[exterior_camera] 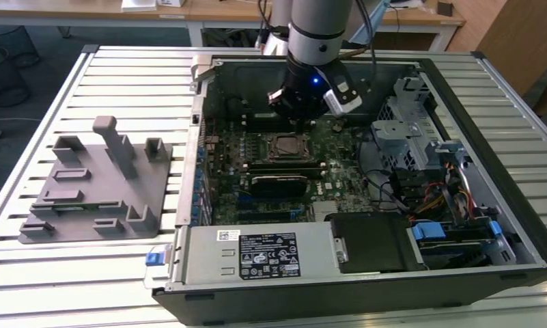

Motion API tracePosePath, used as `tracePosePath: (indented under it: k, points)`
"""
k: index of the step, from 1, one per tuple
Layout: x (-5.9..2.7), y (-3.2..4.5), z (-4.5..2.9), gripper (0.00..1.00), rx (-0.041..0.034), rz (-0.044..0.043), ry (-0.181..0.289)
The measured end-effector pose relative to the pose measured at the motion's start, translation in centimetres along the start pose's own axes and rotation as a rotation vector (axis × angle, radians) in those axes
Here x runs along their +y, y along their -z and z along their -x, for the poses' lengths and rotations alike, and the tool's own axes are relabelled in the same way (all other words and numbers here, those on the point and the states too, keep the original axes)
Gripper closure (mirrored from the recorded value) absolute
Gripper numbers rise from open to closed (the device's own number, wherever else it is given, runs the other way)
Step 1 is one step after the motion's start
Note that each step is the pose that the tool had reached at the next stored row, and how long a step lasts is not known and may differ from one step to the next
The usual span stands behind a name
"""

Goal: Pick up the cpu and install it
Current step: 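Install the second cpu locking lever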

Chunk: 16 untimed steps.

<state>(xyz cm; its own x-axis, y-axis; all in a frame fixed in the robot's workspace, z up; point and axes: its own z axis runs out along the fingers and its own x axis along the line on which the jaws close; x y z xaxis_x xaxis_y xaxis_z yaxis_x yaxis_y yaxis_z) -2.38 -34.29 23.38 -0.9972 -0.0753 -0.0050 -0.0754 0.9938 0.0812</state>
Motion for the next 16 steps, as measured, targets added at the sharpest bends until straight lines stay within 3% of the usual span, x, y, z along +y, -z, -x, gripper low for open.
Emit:
tracePosePath:
  k: [5, 7, 10, 16]
  points:
    - [-1.45, 0.07, -0.18, 0.89, 0.0, 0.0001, 0.0]
    - [-1.59, 0.08, -0.21, 0.89, 0.002, 0.0004, 0.0]
    - [-1.69, 0.1, -0.22, 0.89, 0.0114, 0.0009, -0.001]
    - [-2.95, 0.17, -0.45, 0.89, 0.0115, 0.0011, -0.001]
